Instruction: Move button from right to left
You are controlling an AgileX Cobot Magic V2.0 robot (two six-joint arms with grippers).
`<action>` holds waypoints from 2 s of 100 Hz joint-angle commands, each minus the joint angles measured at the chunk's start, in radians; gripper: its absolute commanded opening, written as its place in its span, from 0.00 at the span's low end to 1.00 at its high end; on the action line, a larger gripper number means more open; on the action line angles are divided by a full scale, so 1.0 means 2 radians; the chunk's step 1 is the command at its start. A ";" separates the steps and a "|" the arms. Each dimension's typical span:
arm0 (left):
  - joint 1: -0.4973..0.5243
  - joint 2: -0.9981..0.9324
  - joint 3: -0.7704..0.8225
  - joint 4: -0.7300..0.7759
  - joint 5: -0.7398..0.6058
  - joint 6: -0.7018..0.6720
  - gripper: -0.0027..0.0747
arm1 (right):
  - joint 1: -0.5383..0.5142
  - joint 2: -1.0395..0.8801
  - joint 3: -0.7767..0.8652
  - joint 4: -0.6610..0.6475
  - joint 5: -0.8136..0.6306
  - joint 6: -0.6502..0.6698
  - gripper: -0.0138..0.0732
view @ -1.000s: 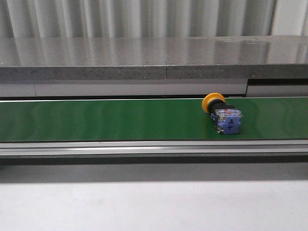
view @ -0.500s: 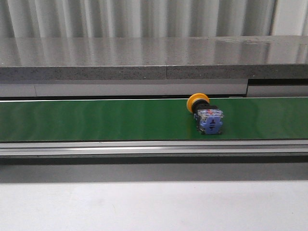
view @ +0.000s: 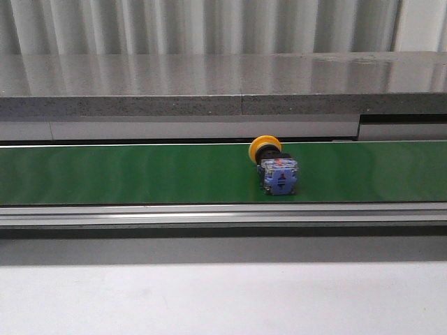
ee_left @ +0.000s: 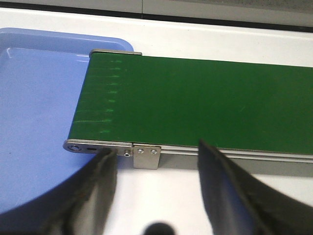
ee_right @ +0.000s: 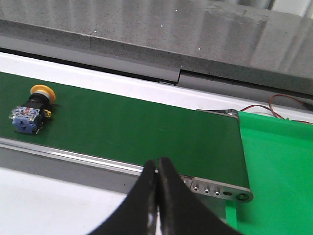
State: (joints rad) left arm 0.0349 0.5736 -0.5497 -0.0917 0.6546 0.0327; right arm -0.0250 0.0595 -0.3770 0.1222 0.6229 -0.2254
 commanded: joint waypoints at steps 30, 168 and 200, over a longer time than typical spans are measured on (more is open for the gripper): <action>-0.005 0.120 -0.084 -0.022 -0.031 -0.005 0.71 | 0.001 0.007 -0.012 0.003 -0.040 -0.004 0.08; -0.312 0.582 -0.515 0.010 0.174 -0.206 0.70 | 0.001 0.007 -0.012 0.003 -0.040 -0.004 0.08; -0.313 0.622 -0.515 -0.007 0.195 -0.206 0.70 | 0.001 0.007 -0.012 0.003 -0.041 -0.004 0.08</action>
State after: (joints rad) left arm -0.5841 1.8475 -1.5472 -0.0888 1.0476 -0.3697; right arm -0.0250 0.0595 -0.3770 0.1222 0.6229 -0.2254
